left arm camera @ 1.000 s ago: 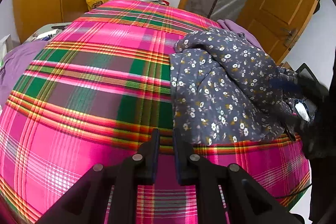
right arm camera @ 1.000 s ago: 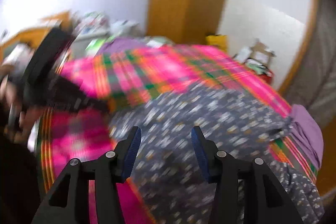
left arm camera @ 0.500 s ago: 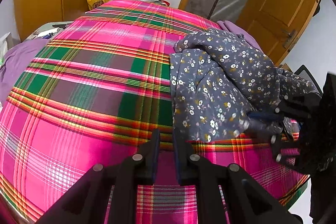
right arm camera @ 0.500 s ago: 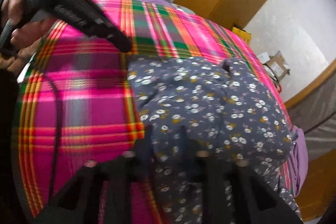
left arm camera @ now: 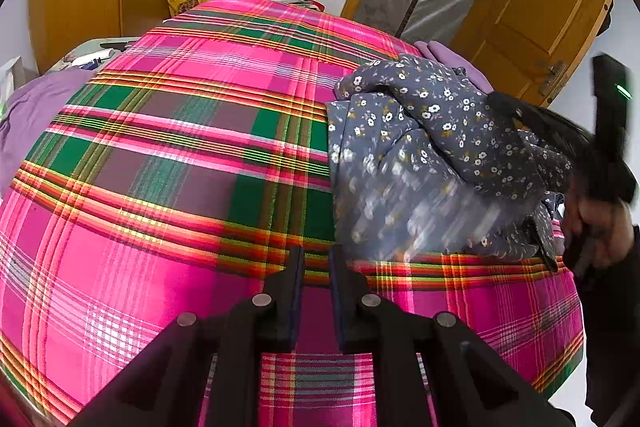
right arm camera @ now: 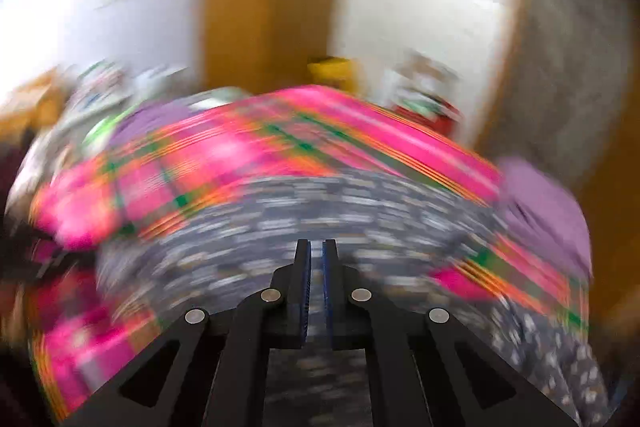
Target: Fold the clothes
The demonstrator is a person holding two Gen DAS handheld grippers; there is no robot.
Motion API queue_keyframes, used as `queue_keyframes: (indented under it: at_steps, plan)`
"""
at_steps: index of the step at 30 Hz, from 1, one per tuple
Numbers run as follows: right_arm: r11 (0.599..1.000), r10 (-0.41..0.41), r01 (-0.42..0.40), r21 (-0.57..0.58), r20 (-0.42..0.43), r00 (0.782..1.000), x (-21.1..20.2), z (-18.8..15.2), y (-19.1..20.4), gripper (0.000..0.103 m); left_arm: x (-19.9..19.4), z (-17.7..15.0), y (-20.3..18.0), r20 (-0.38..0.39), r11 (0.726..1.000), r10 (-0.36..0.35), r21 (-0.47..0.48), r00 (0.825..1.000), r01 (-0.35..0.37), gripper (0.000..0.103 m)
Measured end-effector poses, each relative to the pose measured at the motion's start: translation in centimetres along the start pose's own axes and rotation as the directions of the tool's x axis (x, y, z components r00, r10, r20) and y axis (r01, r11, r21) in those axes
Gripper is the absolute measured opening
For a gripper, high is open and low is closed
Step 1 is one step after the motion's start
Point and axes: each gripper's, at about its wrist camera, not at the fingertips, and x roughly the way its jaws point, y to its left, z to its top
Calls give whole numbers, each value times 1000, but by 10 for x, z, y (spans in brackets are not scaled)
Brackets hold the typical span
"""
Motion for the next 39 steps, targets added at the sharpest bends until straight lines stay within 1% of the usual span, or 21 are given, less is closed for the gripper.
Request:
queue_keyframes:
  at_steps: [1,2,3,4,5,6,8,10,12,13,17,19,21,23,25,29,31,32,33,36,39]
  plan:
    - [996,-42,44,79,-26,999,7,0,-20,6,0,0,0,0,1000,-2,1,1000,2,12]
    - [991,-67,71,109,-47,997,9,-1,-29,8,0,0,-1,-1,1000,-4,2,1000,4,12]
    - [990,-76,82,119,-59,995,8,-3,-33,10,0,0,-1,0,1000,-6,4,1000,6,12]
    - [993,-48,53,110,-51,998,4,-4,-32,10,-1,0,0,2,1000,-10,6,1000,10,12]
    - [998,1,0,59,-31,1000,-4,-6,-22,13,0,0,0,2,1000,-10,6,1000,10,12]
    - [999,47,-48,-11,-17,999,-11,-7,-8,27,0,0,0,2,1000,-11,5,1000,11,12]
    - [976,115,-116,-183,-19,993,-22,-15,27,43,4,1,3,-4,1000,-9,-7,1000,9,12]
    - [928,175,-180,-327,-45,984,-28,-26,63,44,5,1,6,-8,1000,-5,-21,1000,5,12]
    - [879,228,-242,-411,-82,970,-30,-38,92,52,5,1,9,-11,999,-3,-34,1000,3,12]
    - [857,242,-261,-443,-101,965,-28,-43,104,53,4,1,12,-8,999,-3,-41,1000,3,12]
    - [805,240,-280,-523,-144,960,-16,-56,132,53,-3,1,17,9,999,13,-52,1000,-12,12]
    - [800,222,-237,-551,-94,970,-22,-55,138,53,-7,0,20,14,998,21,-57,1000,-20,12]
    - [823,195,-178,-539,-26,980,-29,-48,131,53,-8,-1,23,15,998,24,-61,1000,-23,12]
    - [863,155,-138,-485,-4,988,-31,-39,116,53,-6,-2,24,9,998,26,-65,1000,-25,12]
    - [884,129,-136,-447,-47,991,-25,-37,106,53,-4,-2,23,2,998,18,-63,1000,-17,12]
    - [866,128,-176,-469,-132,983,-14,-52,115,53,-3,-5,19,-3,999,2,-47,1000,-2,12]
    - [856,114,-158,-493,-119,986,-12,-57,120,52,-2,-6,18,-8,999,-1,-44,1000,0,12]
    - [863,103,-148,-484,-117,988,-10,-55,118,37,-2,-7,18,-12,999,0,-43,1000,-1,12]
    - [877,91,-132,-462,-109,990,-6,-49,115,13,-2,-7,19,-14,999,2,-43,1000,-2,12]
    - [935,56,-58,-350,-15,998,-10,-21,91,12,-5,-7,21,-5,999,3,-48,1000,-3,12]
    - [962,-45,68,-263,94,995,-20,10,59,11,-9,-6,24,4,998,0,-58,1000,0,12]
